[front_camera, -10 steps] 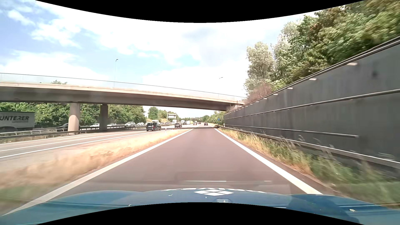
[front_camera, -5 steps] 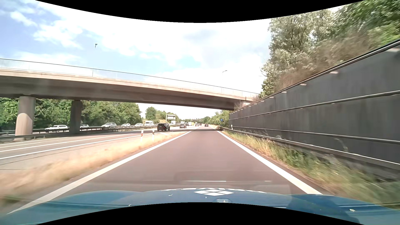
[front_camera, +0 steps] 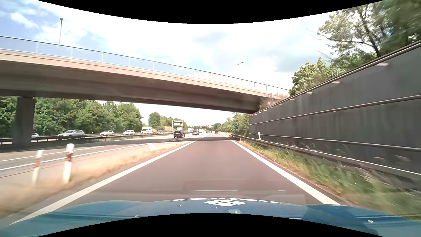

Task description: Follow the waypoints while adhering to traffic rules and regulations

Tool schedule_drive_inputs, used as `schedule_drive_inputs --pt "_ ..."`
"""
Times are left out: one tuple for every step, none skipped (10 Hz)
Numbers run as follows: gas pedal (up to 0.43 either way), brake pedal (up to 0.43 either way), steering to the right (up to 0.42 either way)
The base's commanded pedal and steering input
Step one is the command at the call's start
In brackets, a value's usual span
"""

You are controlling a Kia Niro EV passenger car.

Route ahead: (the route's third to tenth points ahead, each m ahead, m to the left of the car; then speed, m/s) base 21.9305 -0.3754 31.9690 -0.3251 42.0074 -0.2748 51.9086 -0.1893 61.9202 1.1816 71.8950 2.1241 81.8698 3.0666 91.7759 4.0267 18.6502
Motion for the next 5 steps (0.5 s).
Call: schedule_drive_inputs --pt "0.24 0.0 0.002" --pt "0.24 0.0 0.002" --pt "0.24 0.0 0.001" --pt "0.24 0.0 0.001" --pt "0.24 0.0 0.002"
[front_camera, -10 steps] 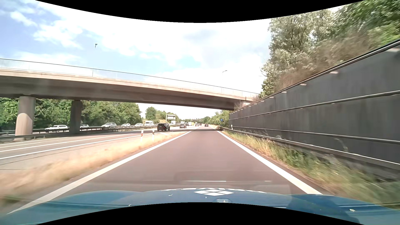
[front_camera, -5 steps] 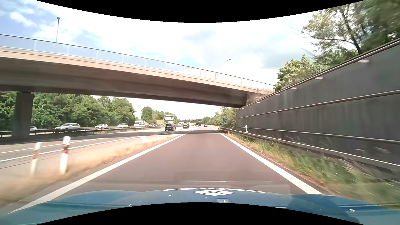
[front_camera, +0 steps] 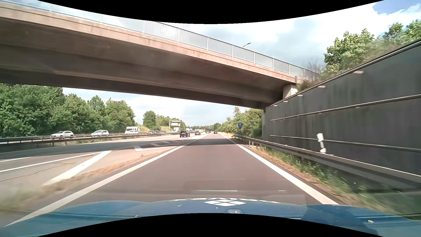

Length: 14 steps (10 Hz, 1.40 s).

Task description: Follow the waypoints while adhering to traffic rules and regulations

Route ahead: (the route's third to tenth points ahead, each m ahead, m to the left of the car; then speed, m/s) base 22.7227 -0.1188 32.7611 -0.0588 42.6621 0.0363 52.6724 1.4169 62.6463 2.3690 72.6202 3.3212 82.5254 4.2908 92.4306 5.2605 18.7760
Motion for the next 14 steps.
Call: schedule_drive_inputs --pt "0.24 0.0 0.002" --pt "0.248 0.0 0.001" --pt "0.248 0.0 0.001" --pt "0.248 0.0 0.001" --pt "0.26 0.0 0.001" --pt "0.26 0.0 0.001" --pt "0.268 0.0 0.001" --pt "0.268 0.0 0.0" --pt "0.268 0.0 -0.002" --pt "0.268 0.0 -0.003" --pt "0.268 0.0 -0.004" --pt "0.268 0.0 -0.005" --pt "0.268 0.0 -0.004" --pt "0.28 0.0 -0.004"
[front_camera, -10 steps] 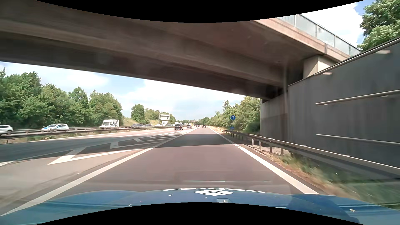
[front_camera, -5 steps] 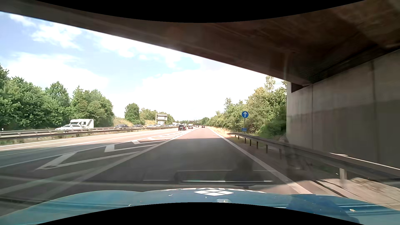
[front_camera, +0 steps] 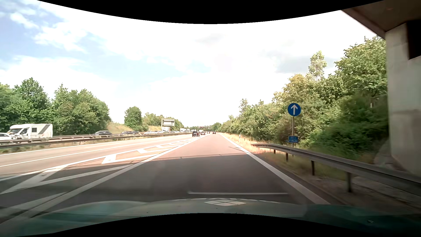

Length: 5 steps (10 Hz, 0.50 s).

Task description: Follow the waypoints while adhering to traffic rules and regulations

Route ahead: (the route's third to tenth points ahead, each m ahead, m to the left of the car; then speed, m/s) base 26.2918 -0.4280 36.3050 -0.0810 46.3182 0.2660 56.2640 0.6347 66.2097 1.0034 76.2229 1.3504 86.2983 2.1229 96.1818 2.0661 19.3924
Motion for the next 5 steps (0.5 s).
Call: schedule_drive_inputs --pt "0.28 0.0 -0.004" --pt "0.28 0.0 -0.003" --pt "0.28 0.0 -0.002" --pt "0.28 0.0 -0.002" --pt "0.319 0.0 -0.002"
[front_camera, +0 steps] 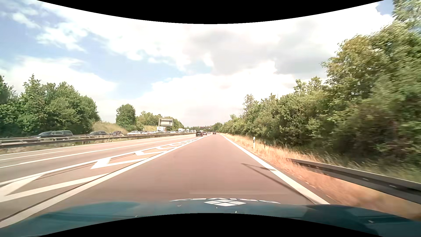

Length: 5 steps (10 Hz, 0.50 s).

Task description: Follow the waypoints while adhering to traffic rules and regulations

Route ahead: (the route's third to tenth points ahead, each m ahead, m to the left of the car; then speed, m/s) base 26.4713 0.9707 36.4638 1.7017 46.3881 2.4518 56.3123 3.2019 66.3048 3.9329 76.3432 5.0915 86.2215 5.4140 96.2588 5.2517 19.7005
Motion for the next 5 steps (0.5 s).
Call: schedule_drive_inputs --pt "0.331 0.0 -0.002" --pt "0.339 0.0 -0.002" --pt "0.339 0.0 -0.002" --pt "0.339 0.0 -0.002" --pt "0.339 0.0 -0.002"
